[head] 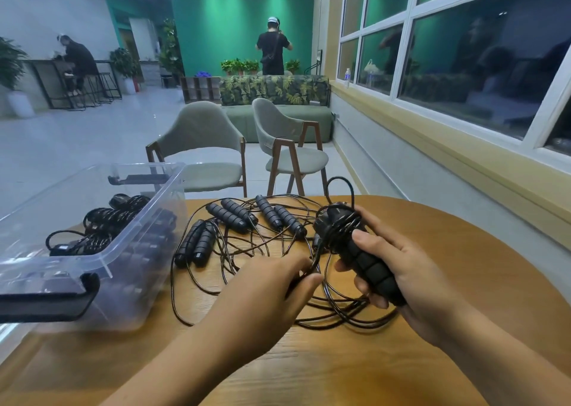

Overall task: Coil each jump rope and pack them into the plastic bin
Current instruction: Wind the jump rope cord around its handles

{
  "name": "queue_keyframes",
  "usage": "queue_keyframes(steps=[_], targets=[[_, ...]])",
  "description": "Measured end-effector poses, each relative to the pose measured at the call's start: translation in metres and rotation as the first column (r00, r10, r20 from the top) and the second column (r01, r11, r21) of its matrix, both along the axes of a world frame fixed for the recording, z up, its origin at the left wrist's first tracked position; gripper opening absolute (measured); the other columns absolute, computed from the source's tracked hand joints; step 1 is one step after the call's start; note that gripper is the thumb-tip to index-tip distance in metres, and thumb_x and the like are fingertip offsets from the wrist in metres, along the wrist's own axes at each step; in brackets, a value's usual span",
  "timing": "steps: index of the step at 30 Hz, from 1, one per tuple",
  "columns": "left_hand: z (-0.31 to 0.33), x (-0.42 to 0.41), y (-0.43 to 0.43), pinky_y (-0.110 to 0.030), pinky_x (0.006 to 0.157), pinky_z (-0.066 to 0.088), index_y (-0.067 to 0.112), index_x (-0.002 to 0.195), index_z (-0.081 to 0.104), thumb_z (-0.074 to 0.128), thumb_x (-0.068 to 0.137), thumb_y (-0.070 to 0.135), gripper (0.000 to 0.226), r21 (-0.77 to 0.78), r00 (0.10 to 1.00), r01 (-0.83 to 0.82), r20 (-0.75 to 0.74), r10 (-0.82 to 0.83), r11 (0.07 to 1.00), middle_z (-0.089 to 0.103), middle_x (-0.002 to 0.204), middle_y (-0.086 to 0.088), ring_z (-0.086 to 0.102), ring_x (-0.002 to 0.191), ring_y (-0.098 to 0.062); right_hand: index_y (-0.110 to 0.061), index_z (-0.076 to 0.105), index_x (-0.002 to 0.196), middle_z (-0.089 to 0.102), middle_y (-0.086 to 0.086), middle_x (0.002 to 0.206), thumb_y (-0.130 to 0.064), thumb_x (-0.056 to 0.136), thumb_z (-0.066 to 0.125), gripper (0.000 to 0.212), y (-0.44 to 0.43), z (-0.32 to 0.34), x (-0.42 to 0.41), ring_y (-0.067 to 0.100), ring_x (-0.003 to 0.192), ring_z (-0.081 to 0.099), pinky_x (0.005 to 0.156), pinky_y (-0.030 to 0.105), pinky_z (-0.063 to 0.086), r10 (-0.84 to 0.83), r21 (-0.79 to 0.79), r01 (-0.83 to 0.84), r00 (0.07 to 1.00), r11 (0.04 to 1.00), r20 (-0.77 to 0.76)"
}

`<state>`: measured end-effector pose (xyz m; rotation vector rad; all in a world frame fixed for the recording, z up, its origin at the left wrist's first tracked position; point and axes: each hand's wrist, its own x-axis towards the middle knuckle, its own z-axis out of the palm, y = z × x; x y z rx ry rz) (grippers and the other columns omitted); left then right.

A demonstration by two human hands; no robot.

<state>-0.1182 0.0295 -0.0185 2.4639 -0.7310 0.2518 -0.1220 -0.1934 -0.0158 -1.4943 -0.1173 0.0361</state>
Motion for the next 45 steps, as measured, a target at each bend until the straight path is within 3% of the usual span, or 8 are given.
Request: queue_keyframes(steps=[9, 14, 19, 26, 29, 33, 40, 45], targets=[[0.006, 0.003, 0.009, -0.014, 0.061, 0.042, 0.035, 0.09, 0.066, 0.059, 0.095, 0.056, 0.023, 0.077, 0.983, 0.122, 0.131, -0.132, 0.989, 0.058, 0.074, 0.022, 0.058, 0.076, -0.002, -0.077, 0.049, 0.135, 0.076, -0.016, 0.079, -0.047, 0.103, 0.065, 0.046, 0.001, 0.004, -0.005, -0.005, 0.067, 0.065, 0.068, 0.012, 0.046, 0.165, -0.554, -0.162, 0.985, 0.816, -0.045], [0.008, 0.005, 0.012, -0.018, 0.06, 0.048, 0.03, 0.083, 0.069, 0.072, 0.084, 0.056, 0.026, 0.089, 0.97, 0.215, 0.093, -0.223, 0.973, 0.064, 0.08, 0.018, 0.061, 0.08, -0.006, -0.08, 0.046, 0.136, 0.079, -0.008, 0.101, -0.055, 0.1, 0.068, 0.049, 0.002, 0.004, -0.009, 0.004, 0.069, 0.062, 0.066, 0.026, 0.05, 0.358, -0.631, -0.383, 0.917, 0.674, -0.174], [0.011, 0.005, 0.015, -0.029, 0.06, 0.055, 0.028, 0.081, 0.071, 0.091, 0.074, 0.047, 0.028, -0.084, 0.957, 0.29, -0.001, -0.291, 0.953, 0.067, 0.079, 0.013, 0.067, 0.076, -0.01, -0.067, 0.056, 0.138, 0.077, 0.002, 0.11, -0.051, 0.102, 0.067, 0.041, -0.002, 0.013, -0.011, 0.011, 0.076, 0.063, 0.071, 0.033, 0.053, 0.492, -0.575, -0.54, 0.832, 0.615, -0.255], [0.018, 0.006, 0.019, -0.02, 0.055, 0.035, 0.025, 0.081, 0.071, 0.095, 0.07, 0.039, 0.03, -0.258, 0.93, 0.281, -0.167, -0.329, 0.925, 0.056, 0.065, 0.009, 0.05, 0.061, -0.006, -0.043, 0.062, 0.141, 0.071, 0.027, 0.113, -0.032, 0.106, 0.067, 0.037, -0.005, 0.014, -0.014, 0.038, 0.082, 0.056, 0.07, 0.058, 0.041, 0.703, -0.327, -0.763, 0.643, 0.557, -0.304], [0.019, 0.009, 0.02, -0.034, 0.055, 0.031, 0.016, 0.079, 0.07, 0.092, 0.075, 0.032, 0.028, -0.433, 0.867, 0.28, -0.268, -0.419, 0.857, 0.052, 0.068, -0.012, 0.045, 0.062, -0.025, -0.038, 0.055, 0.152, 0.063, 0.046, 0.115, -0.033, 0.103, 0.065, 0.05, -0.01, 0.016, -0.014, 0.047, 0.074, 0.051, 0.058, 0.045, 0.037, 0.761, -0.221, -0.82, 0.572, 0.527, -0.308], [0.02, 0.008, 0.02, -0.023, 0.061, 0.039, 0.014, 0.083, 0.069, 0.077, 0.087, 0.03, 0.018, -0.61, 0.729, 0.254, -0.388, -0.563, 0.75, 0.055, 0.07, -0.004, 0.049, 0.065, -0.018, -0.036, 0.046, 0.159, 0.053, 0.057, 0.107, -0.047, 0.094, 0.077, 0.073, -0.013, 0.011, -0.013, 0.03, 0.069, 0.054, 0.05, 0.034, 0.035, 0.786, -0.089, -0.848, 0.519, 0.522, -0.335], [0.016, 0.009, 0.017, -0.024, 0.065, 0.04, 0.018, 0.077, 0.064, 0.061, 0.101, 0.037, 0.03, -0.675, 0.72, 0.166, -0.415, -0.556, 0.719, 0.055, 0.074, -0.001, 0.05, 0.068, -0.013, -0.018, 0.032, 0.161, 0.058, 0.034, 0.111, -0.044, 0.09, 0.082, 0.091, -0.011, 0.006, -0.011, 0.017, 0.063, 0.062, 0.048, 0.023, 0.039, 0.833, 0.115, -0.83, 0.523, 0.546, -0.178], [0.011, 0.007, 0.009, -0.025, 0.072, 0.053, 0.015, 0.091, 0.07, 0.057, 0.099, 0.042, 0.031, -0.626, 0.854, 0.107, -0.34, -0.394, 0.772, 0.068, 0.085, -0.007, 0.061, 0.077, -0.026, -0.017, 0.044, 0.158, 0.071, 0.021, 0.105, -0.047, 0.097, 0.073, 0.074, 0.001, 0.009, -0.001, 0.012, 0.065, 0.068, 0.049, 0.02, 0.048, 0.804, 0.225, -0.793, 0.592, 0.567, 0.061]])
